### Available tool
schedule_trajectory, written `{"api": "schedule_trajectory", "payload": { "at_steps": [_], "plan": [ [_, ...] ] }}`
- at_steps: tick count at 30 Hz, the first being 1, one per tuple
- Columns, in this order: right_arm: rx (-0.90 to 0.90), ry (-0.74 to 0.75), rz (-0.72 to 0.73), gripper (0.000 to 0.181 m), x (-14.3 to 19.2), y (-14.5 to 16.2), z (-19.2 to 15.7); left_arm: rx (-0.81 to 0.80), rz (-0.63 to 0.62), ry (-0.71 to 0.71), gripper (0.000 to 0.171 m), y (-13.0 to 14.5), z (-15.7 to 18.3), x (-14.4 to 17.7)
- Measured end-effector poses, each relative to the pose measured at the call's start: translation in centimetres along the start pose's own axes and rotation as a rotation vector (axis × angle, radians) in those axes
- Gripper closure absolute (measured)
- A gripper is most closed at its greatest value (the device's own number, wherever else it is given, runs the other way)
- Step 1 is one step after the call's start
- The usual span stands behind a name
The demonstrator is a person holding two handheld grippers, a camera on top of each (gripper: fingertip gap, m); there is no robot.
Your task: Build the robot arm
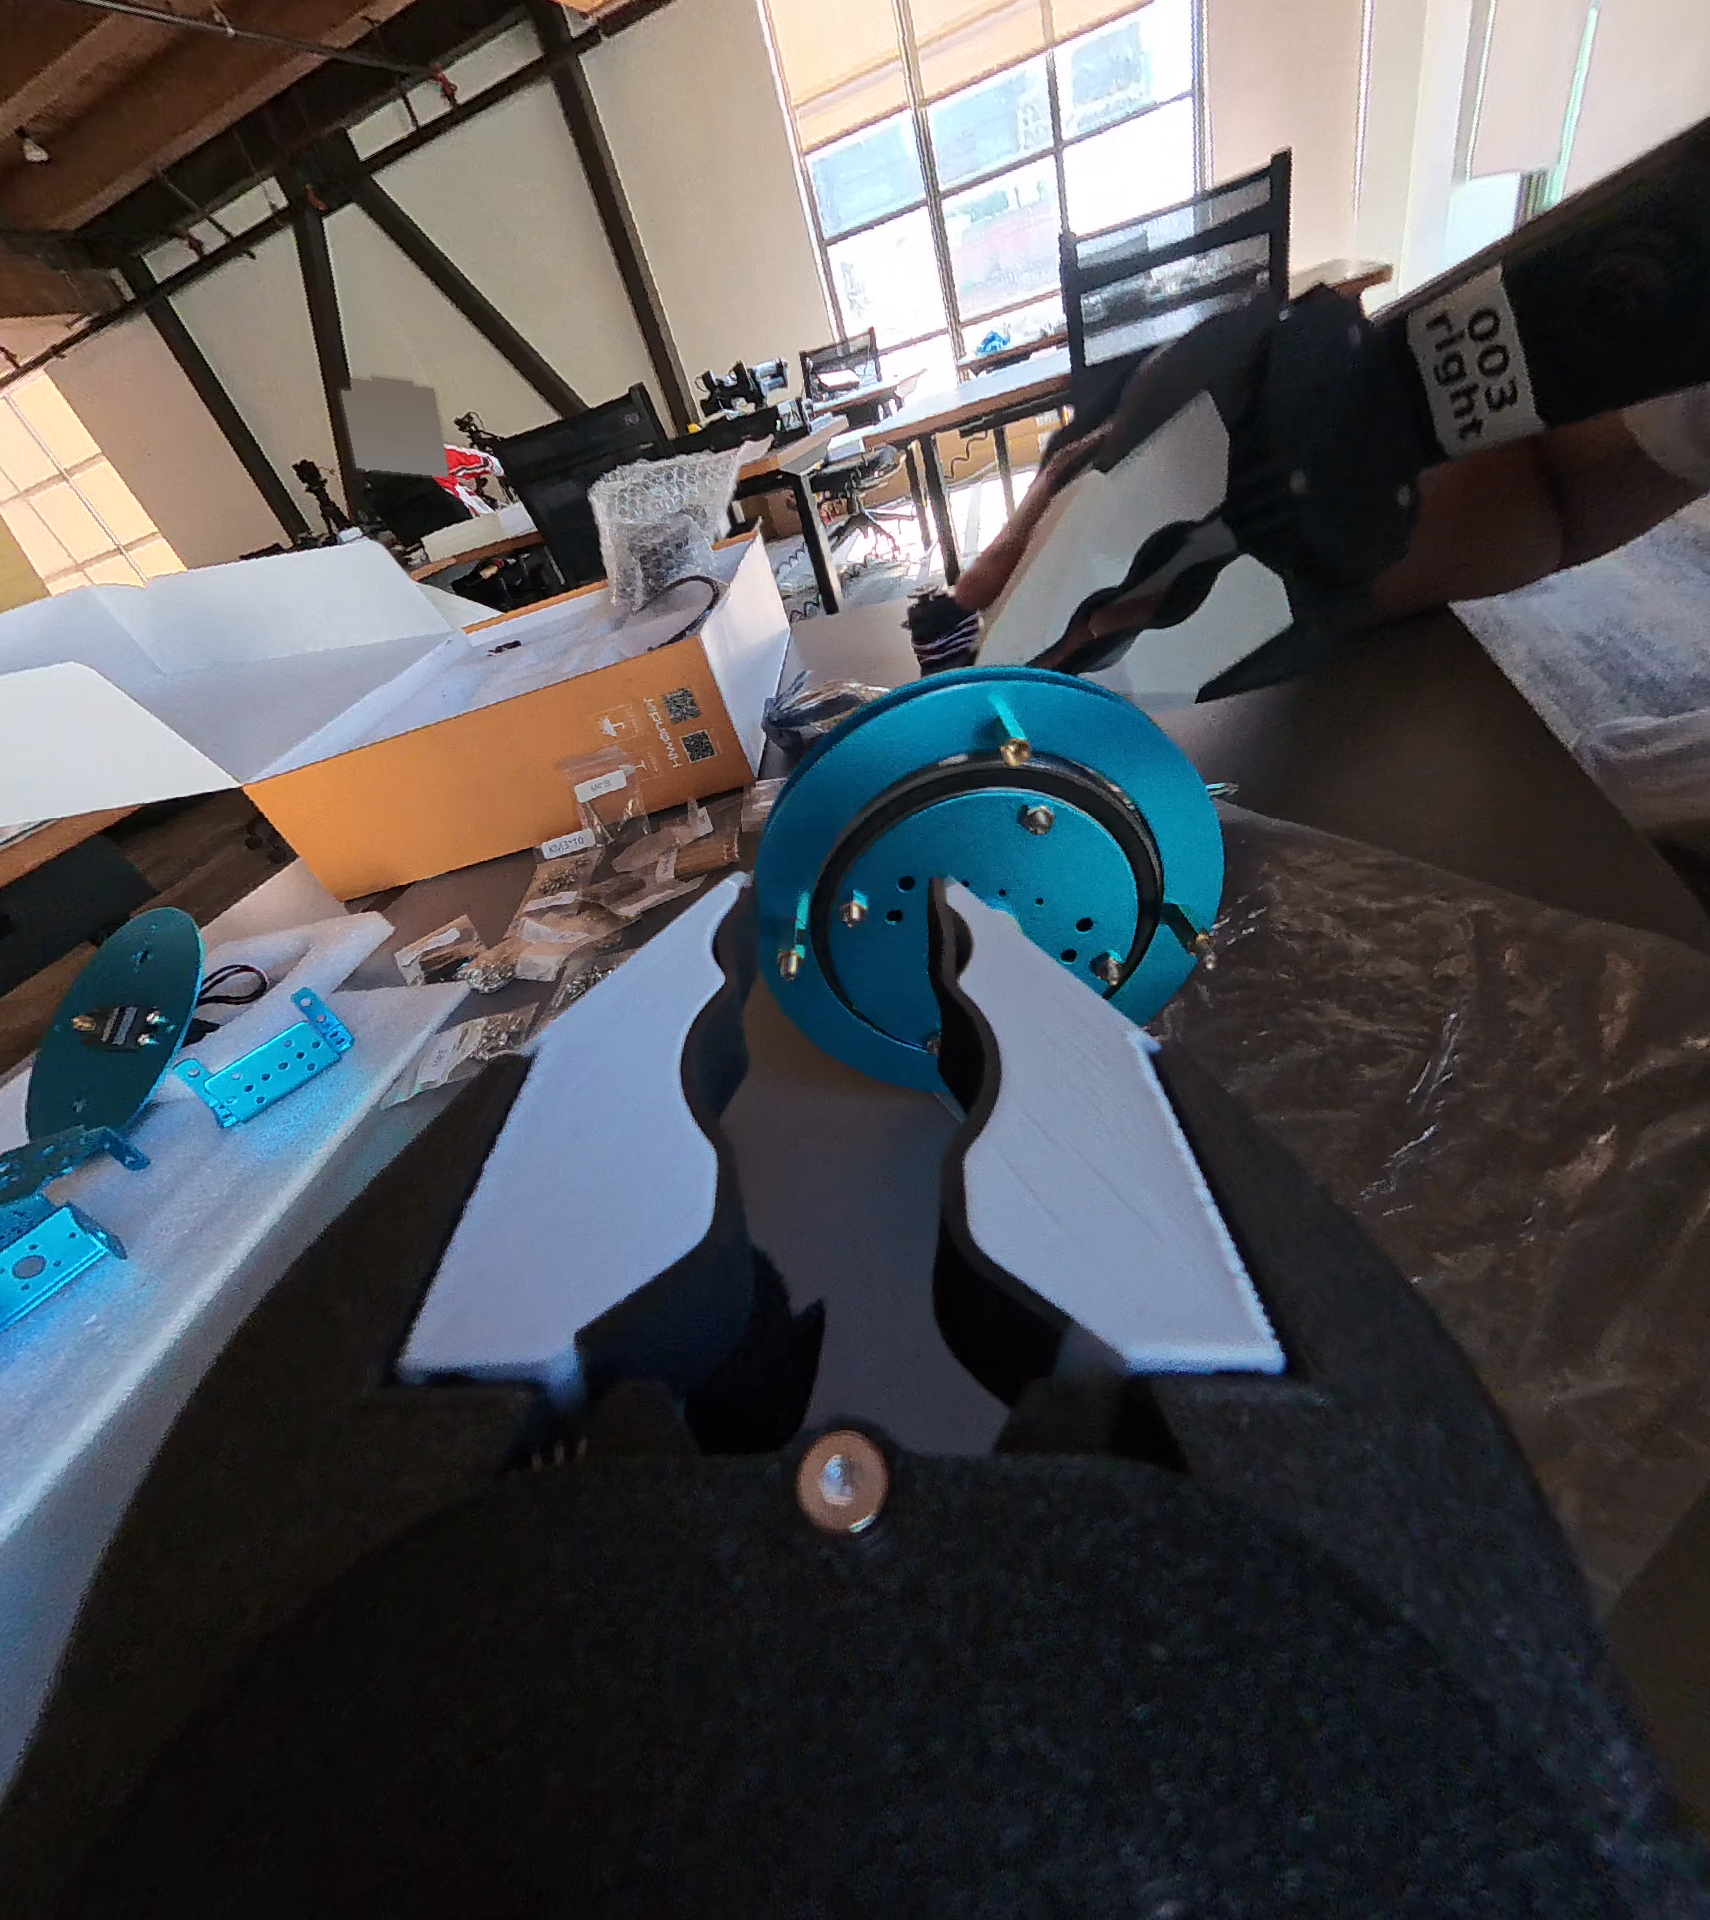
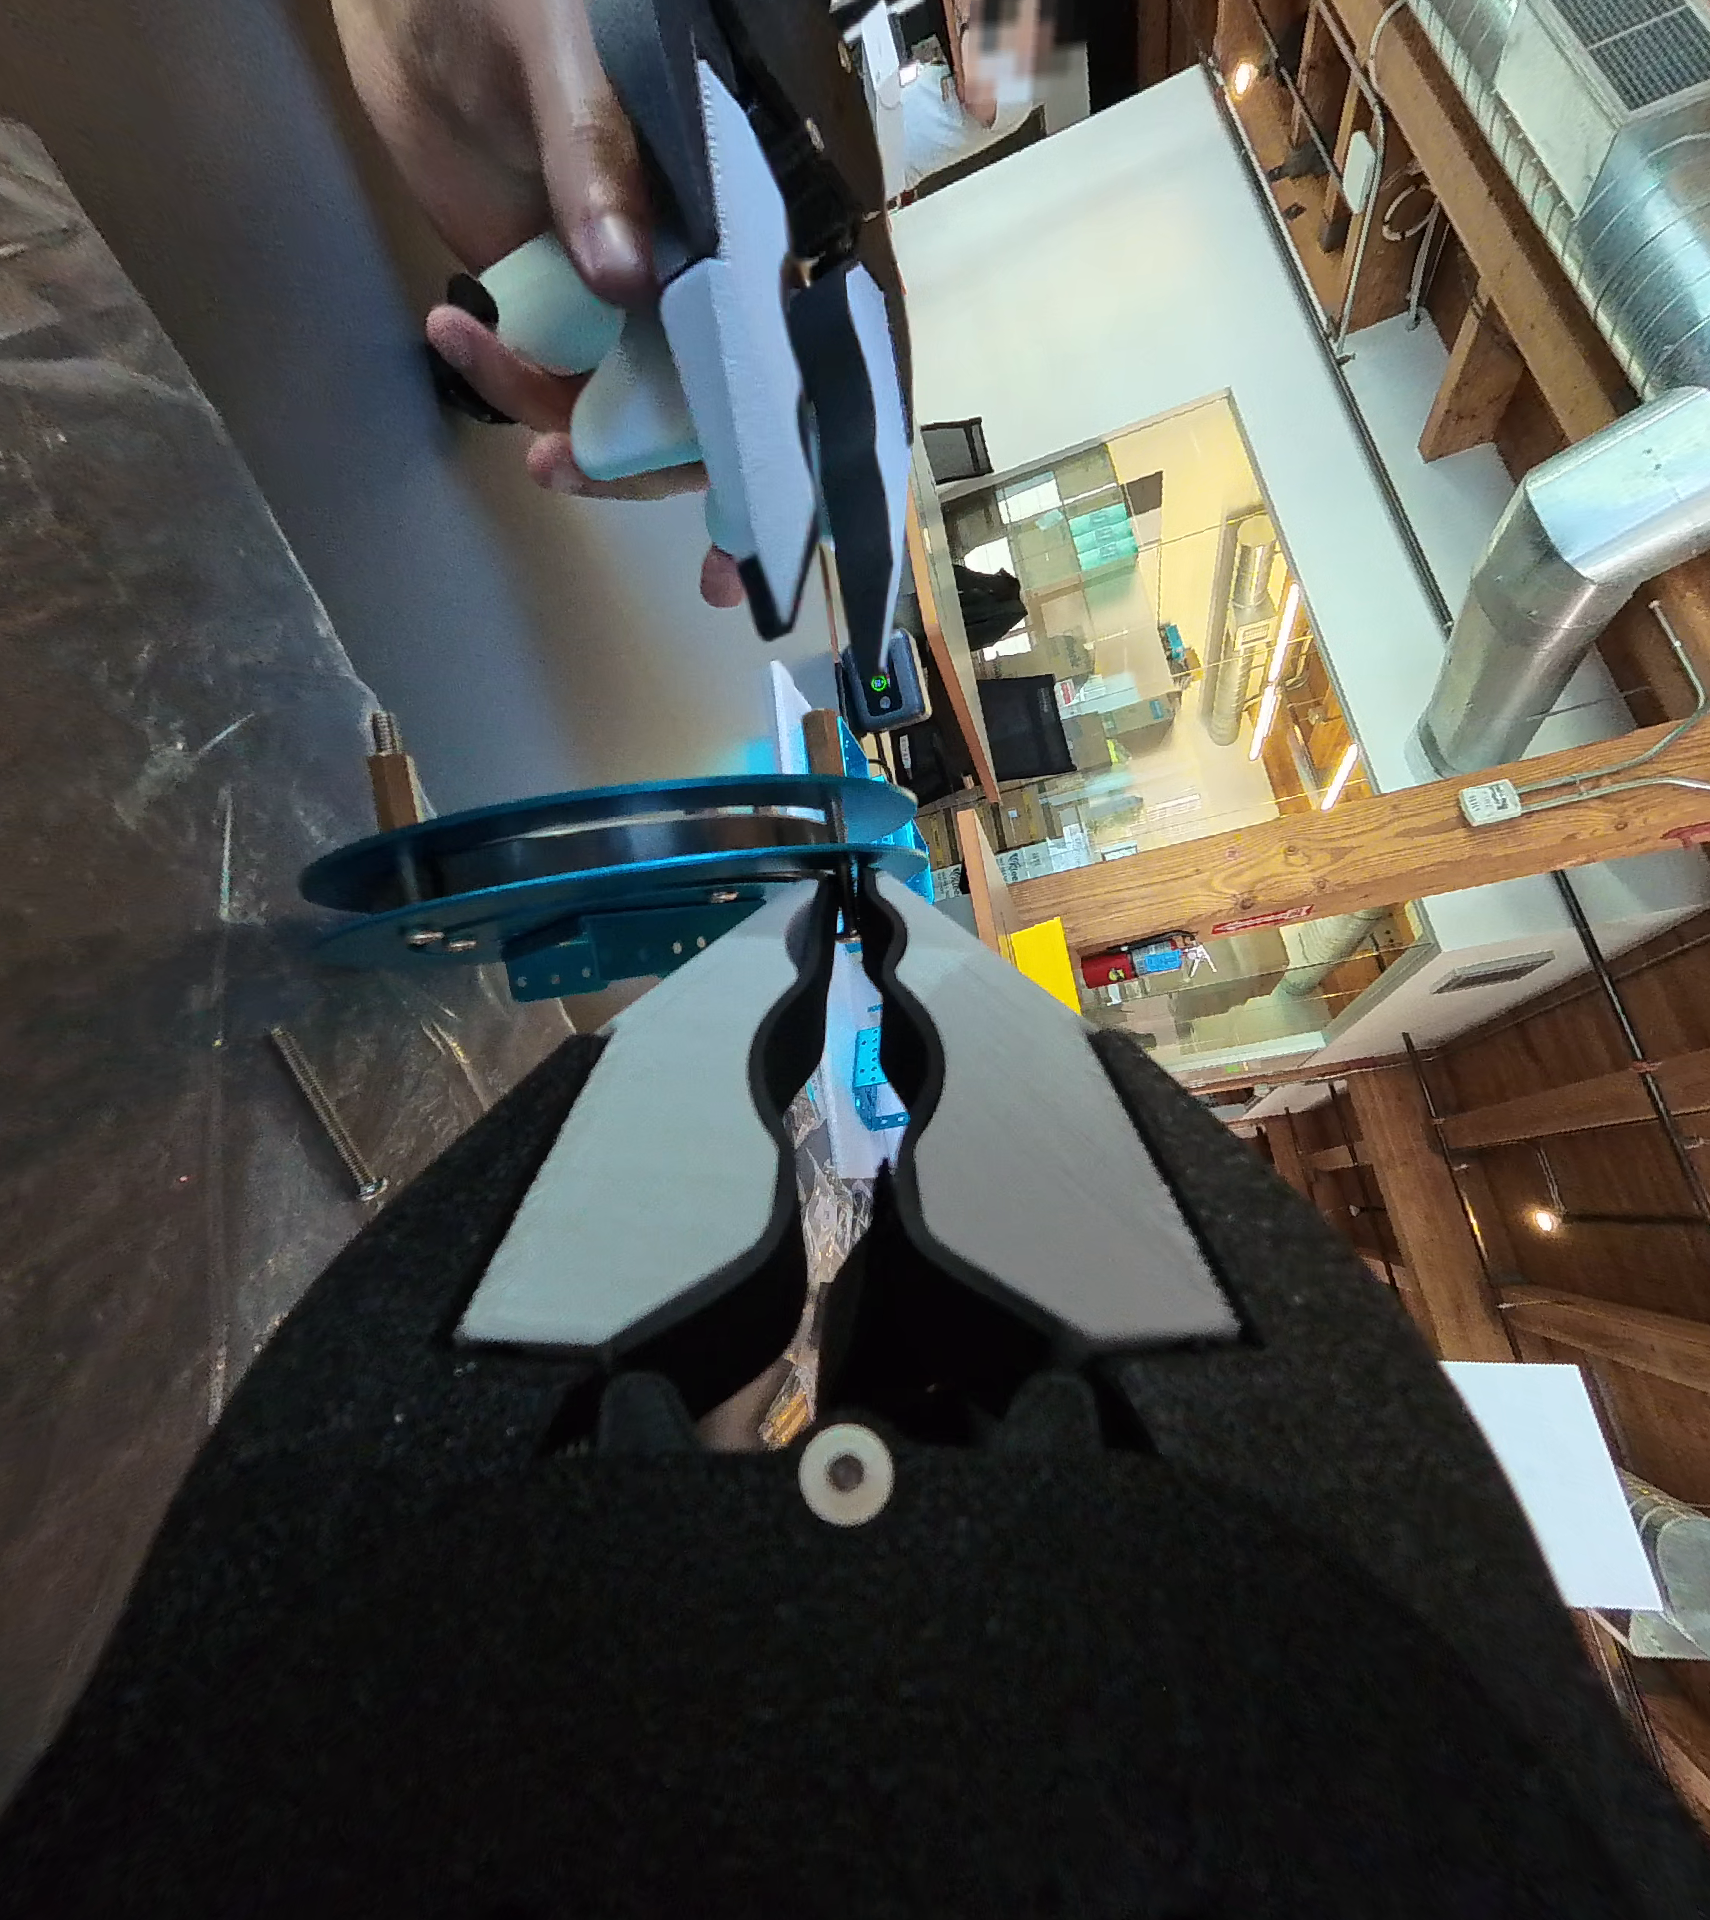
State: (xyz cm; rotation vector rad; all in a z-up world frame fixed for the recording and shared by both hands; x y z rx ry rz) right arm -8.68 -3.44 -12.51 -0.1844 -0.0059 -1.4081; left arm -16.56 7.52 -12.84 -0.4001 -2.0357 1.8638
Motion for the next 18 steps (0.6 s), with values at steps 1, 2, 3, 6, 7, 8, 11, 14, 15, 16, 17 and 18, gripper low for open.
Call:
{"api": "schedule_trajectory", "payload": {
  "at_steps": [1,2,3,6,7,8,11,14,15,16,17,18],
  "plan": [
    [-0.005,-0.004,-0.002,0.178,0.0,0.0,0.0,-0.015,-0.012,-0.011,0.136,0.1,0.1,-0.2],
    [-0.014,-0.01,-0.003,0.178,0.1,0.0,0.0,-0.031,-0.025,-0.018,0.133,0.3,0.2,-0.3],
    [-0.024,-0.017,-0.006,0.179,0.1,0.0,0.0,-0.055,-0.038,-0.023,0.13,0.4,0.3,-0.4],
    [-0.02,-0.023,-0.026,0.179,0.1,0.2,0.1,-0.214,-0.024,-0.125,0.124,0.3,-0.2,-0.6],
    [-0.009,-0.016,-0.038,0.179,0.0,0.4,0.1,-0.279,-0.032,-0.192,0.124,0.1,-0.5,-0.7],
    [0.0,-0.008,-0.053,0.179,-0.1,0.5,0.1,-0.348,-0.042,-0.263,0.124,-0.2,-0.7,-0.7],
    [0.015,0.01,-0.096,0.179,-0.3,0.9,0.2,-0.626,-0.095,-0.523,0.112,-2.0,-0.3,-0.9],
    [0.009,0.024,-0.114,0.178,-0.5,1.0,0.2,-0.95,-0.185,-0.739,0.122,-3.5,1.9,-1.3],
    [0.005,0.028,-0.113,0.179,-0.6,0.9,0.2,-1.044,-0.23,-0.79,0.125,-3.5,2.8,-1.6],
    [0.001,0.032,-0.112,0.179,-0.6,0.9,0.2,-1.143,-0.265,-0.826,0.126,-3.5,3.7,-2.0],
    [-0.002,0.033,-0.11,0.179,-0.6,0.8,0.1,-1.25,-0.293,-0.858,0.125,-3.6,4.7,-2.3],
    [-0.002,0.035,-0.108,0.179,-0.5,0.7,0.1,-1.354,-0.335,-0.886,0.125,-3.4,5.4,-2.6]
  ]
}}
Point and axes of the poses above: each gripper's, where its closed fingertips meet, x back along the fingers, y out of its underside, z = x × y across the jaws, the point moved 5 cm from there along x, back along the fingers, and after that the axes turned 12 degrees about x, right-handed, at the moved point
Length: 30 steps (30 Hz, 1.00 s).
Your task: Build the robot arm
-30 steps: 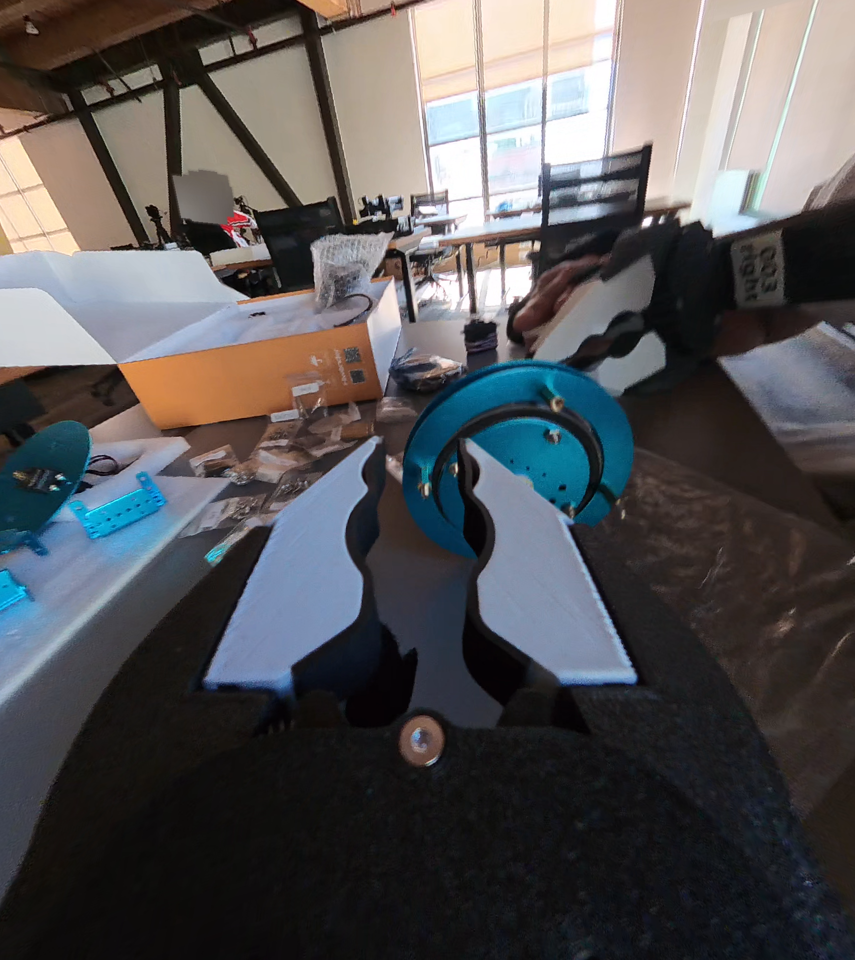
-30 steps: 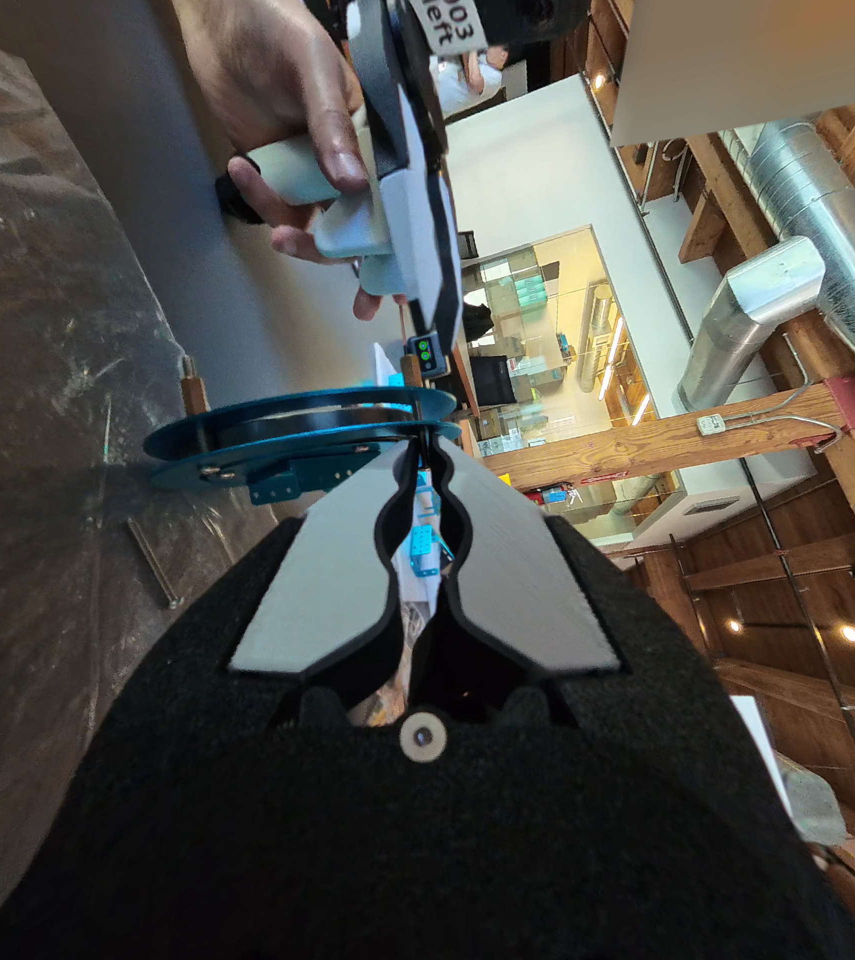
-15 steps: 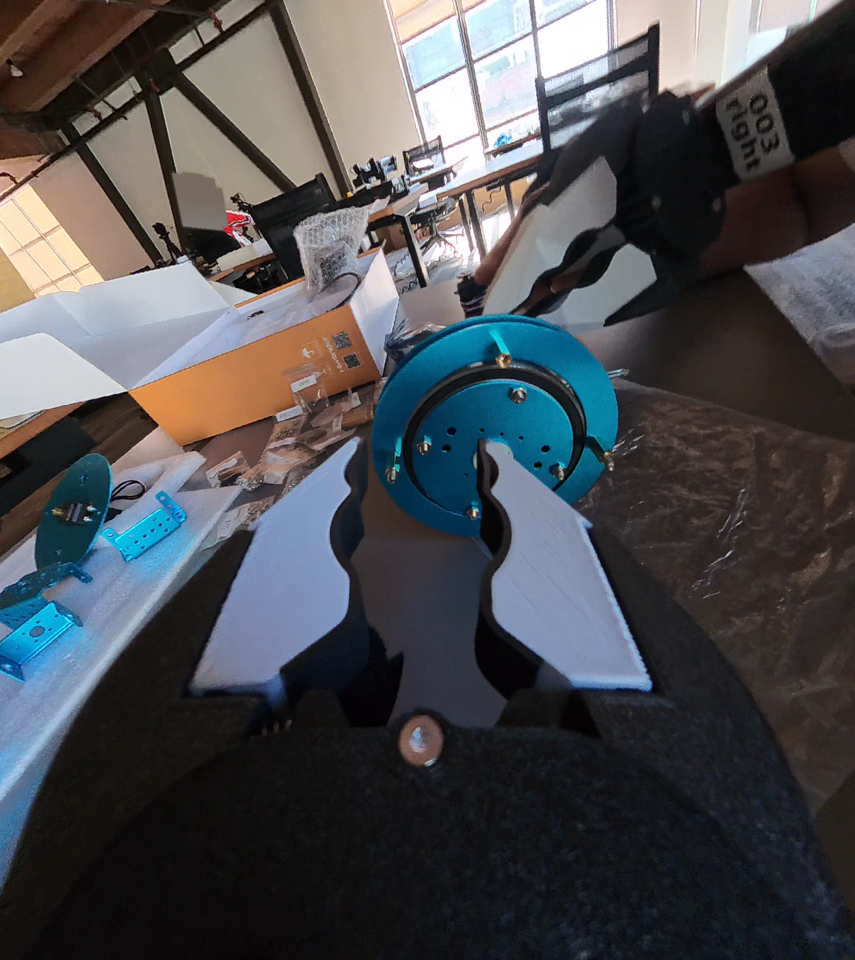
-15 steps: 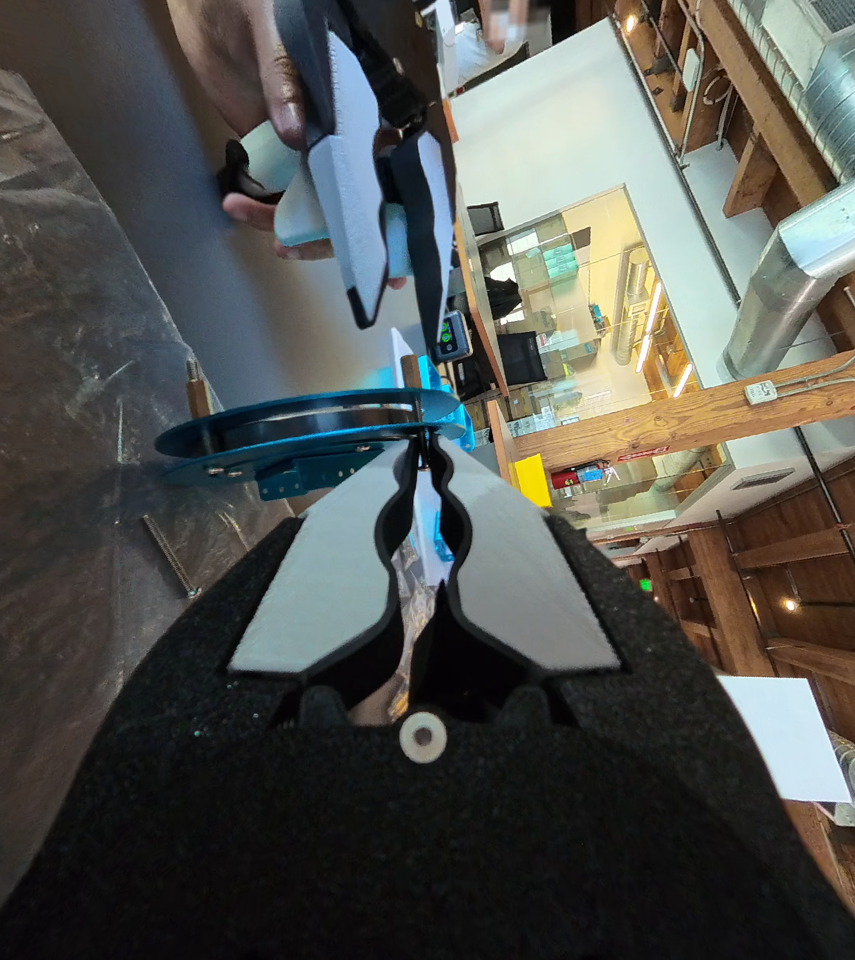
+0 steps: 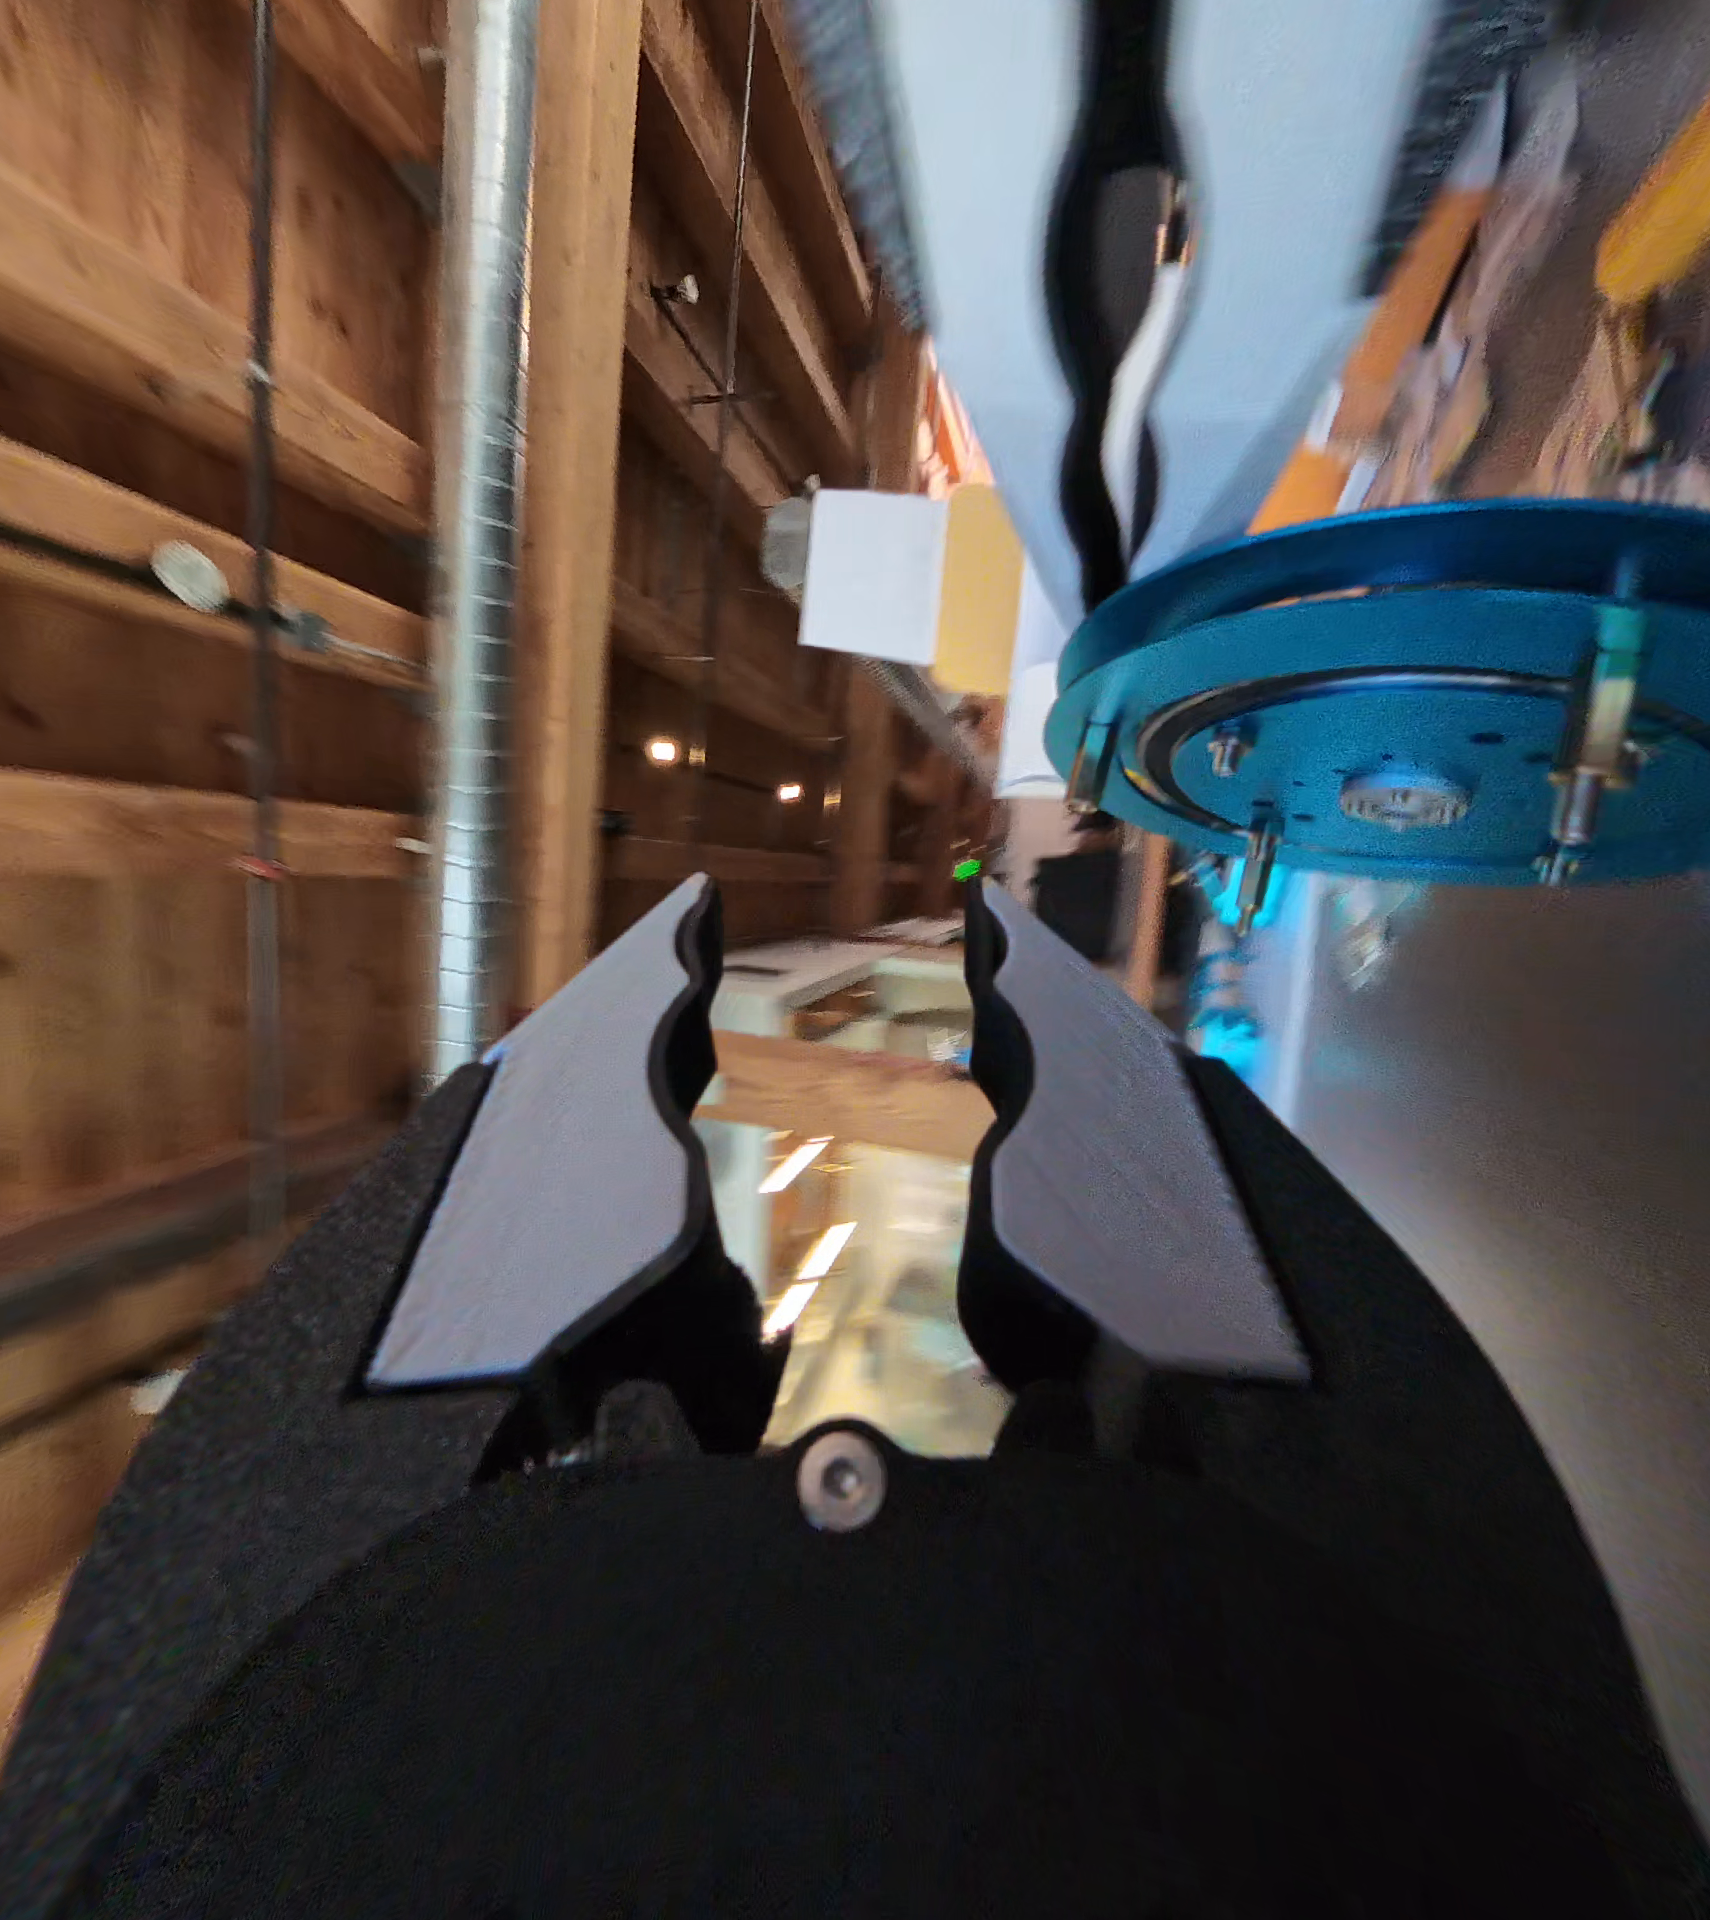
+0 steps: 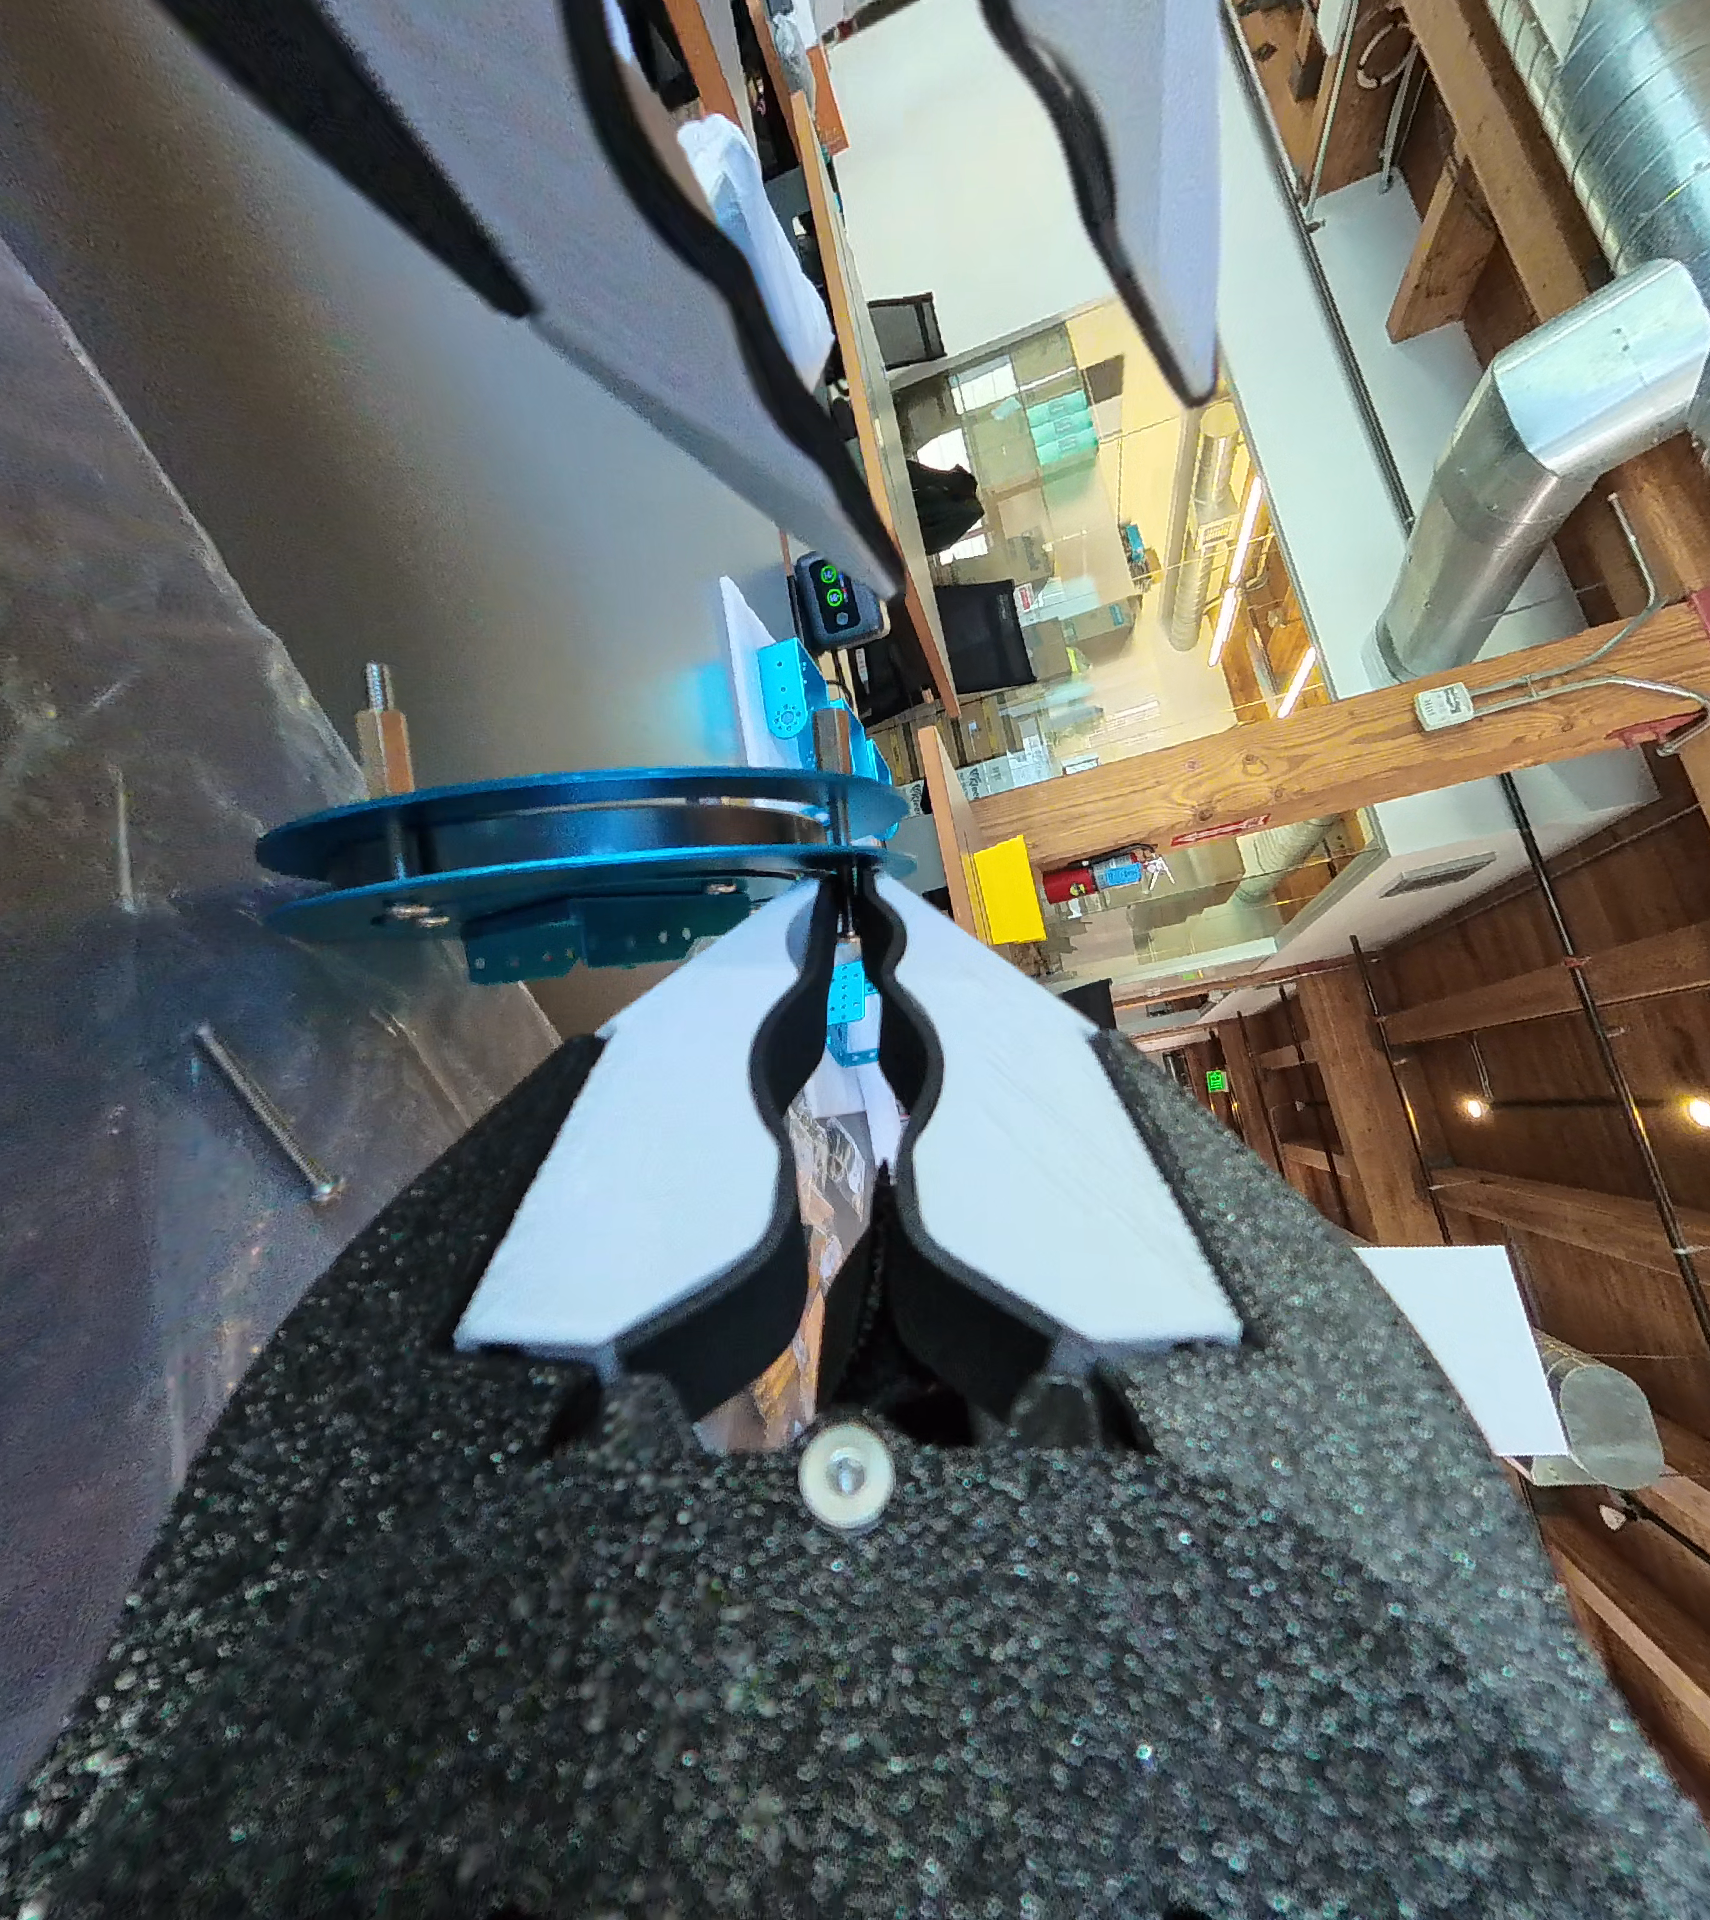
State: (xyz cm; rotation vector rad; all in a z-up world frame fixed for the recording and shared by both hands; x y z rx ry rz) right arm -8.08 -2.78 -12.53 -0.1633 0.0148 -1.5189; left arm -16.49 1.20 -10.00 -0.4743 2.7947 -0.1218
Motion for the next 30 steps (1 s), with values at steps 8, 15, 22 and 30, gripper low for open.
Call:
{"api": "schedule_trajectory", "payload": {
  "at_steps": [8,15,22,30],
  "plan": [
    [0.018,0.029,-0.003,0.178,-0.1,-0.8,-0.1,-0.286,-0.142,-0.021,0.133,-2.2,2.5,1.2],
    [0.015,0.027,0.011,0.178,0.0,-0.8,-0.1,-0.388,-0.208,0.075,0.135,-0.5,4.5,-0.2],
    [0.027,0.023,0.011,0.178,0.1,-1.2,-0.2,-0.361,-0.146,0.087,0.166,-0.5,4.8,-1.0],
    [0.07,0.05,-0.01,0.179,0.2,-0.8,-0.2,0.185,-0.272,0.53,0.168,-1.4,3.4,-1.8]
  ]
}}
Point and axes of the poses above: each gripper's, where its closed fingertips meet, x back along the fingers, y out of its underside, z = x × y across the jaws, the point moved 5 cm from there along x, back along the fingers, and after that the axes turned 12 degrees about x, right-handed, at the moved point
